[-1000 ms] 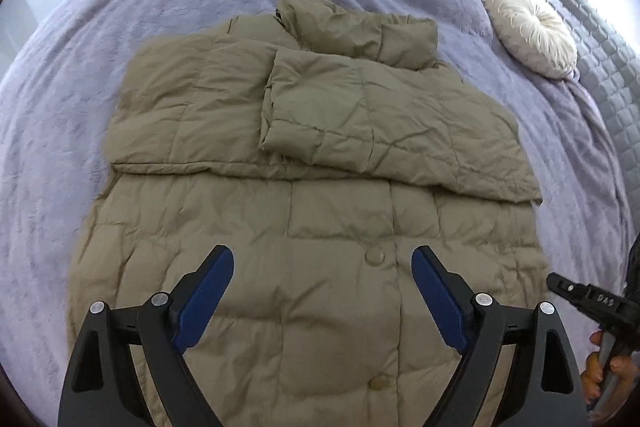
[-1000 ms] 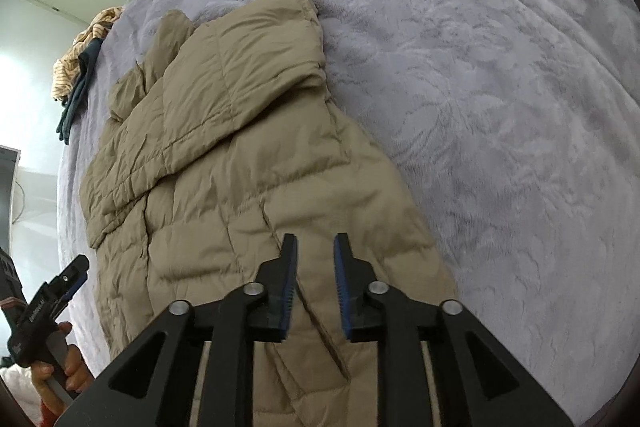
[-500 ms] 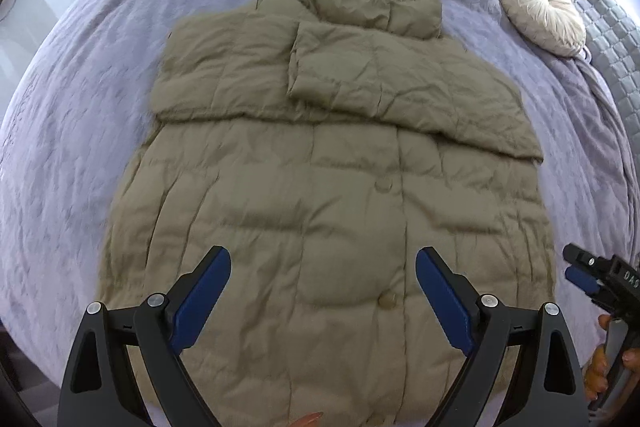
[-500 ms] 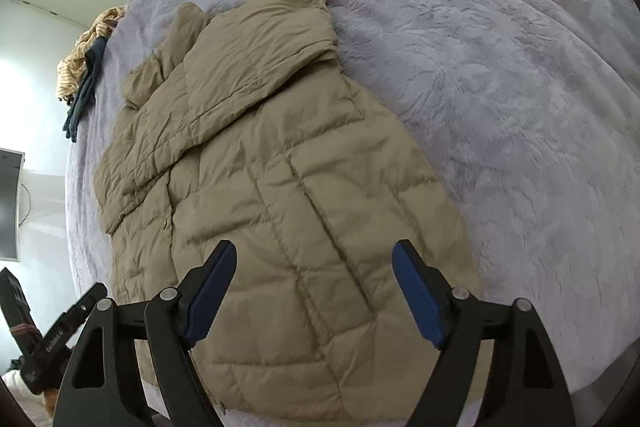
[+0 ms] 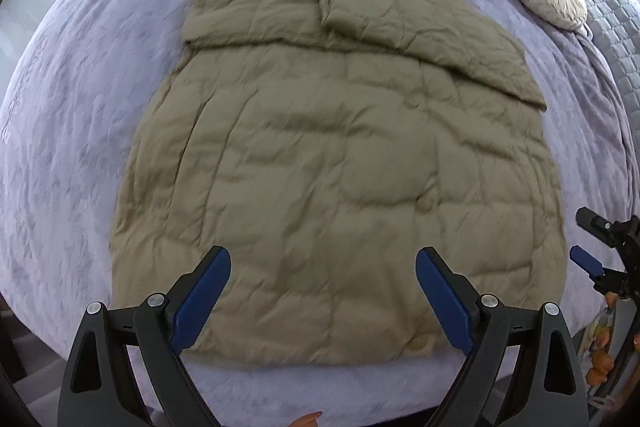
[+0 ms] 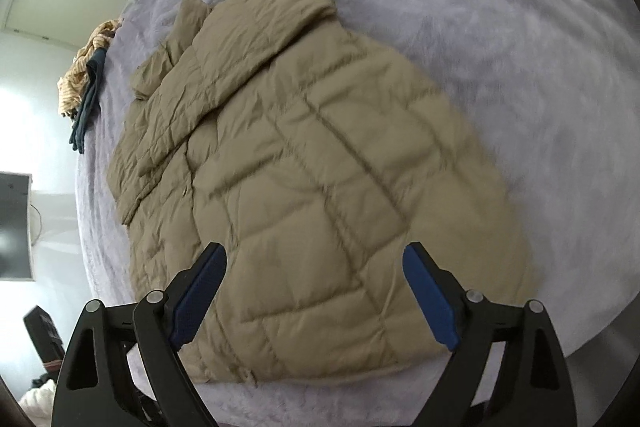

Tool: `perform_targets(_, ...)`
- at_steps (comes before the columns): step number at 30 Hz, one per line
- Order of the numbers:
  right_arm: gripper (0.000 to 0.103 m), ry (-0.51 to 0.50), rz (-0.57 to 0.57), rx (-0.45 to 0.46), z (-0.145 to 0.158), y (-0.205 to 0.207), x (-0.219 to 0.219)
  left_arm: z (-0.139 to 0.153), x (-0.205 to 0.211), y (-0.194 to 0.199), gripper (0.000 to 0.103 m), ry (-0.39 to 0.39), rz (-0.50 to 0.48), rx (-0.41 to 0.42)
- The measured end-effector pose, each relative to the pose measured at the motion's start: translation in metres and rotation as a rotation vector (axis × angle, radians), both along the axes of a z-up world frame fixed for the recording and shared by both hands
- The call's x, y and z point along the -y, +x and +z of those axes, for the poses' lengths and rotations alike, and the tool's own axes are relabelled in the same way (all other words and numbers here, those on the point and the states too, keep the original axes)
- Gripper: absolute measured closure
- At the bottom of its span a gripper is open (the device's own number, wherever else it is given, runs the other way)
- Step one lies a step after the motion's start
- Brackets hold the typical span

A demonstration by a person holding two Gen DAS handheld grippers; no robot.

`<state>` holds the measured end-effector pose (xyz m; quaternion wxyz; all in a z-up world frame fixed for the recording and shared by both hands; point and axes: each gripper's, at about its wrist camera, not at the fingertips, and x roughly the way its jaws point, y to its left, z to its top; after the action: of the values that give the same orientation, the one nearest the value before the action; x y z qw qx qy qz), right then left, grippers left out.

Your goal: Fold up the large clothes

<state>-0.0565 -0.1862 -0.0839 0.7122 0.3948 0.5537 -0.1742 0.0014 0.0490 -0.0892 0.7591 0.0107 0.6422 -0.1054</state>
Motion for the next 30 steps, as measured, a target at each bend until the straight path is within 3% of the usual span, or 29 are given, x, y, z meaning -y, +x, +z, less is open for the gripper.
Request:
perform_targets(10, 0.01, -0.002, -0.115, 0.023, -0.002, -0.046, -0.028, -0.02, -0.061, -0.03, 0.009, 0.01, 0.003, -0.054)
perform_targets(16, 0.01, 0.0, -0.198, 0.031, -0.005, -0.076, -0.028, -0.019, -0.104, -0.044, 0.009, -0.143, 0.048, -0.084)
perform_targets(23, 0.01, 0.185, -0.312, 0.043, -0.031, -0.112, -0.024, -0.035, -0.145, -0.066, 0.009, -0.355, 0.095, -0.176)
perform_targets(30, 0.01, 0.28, -0.352, 0.039, -0.048, -0.134, -0.037, -0.07, -0.161, -0.079, 0.009, -0.509, 0.165, -0.284)
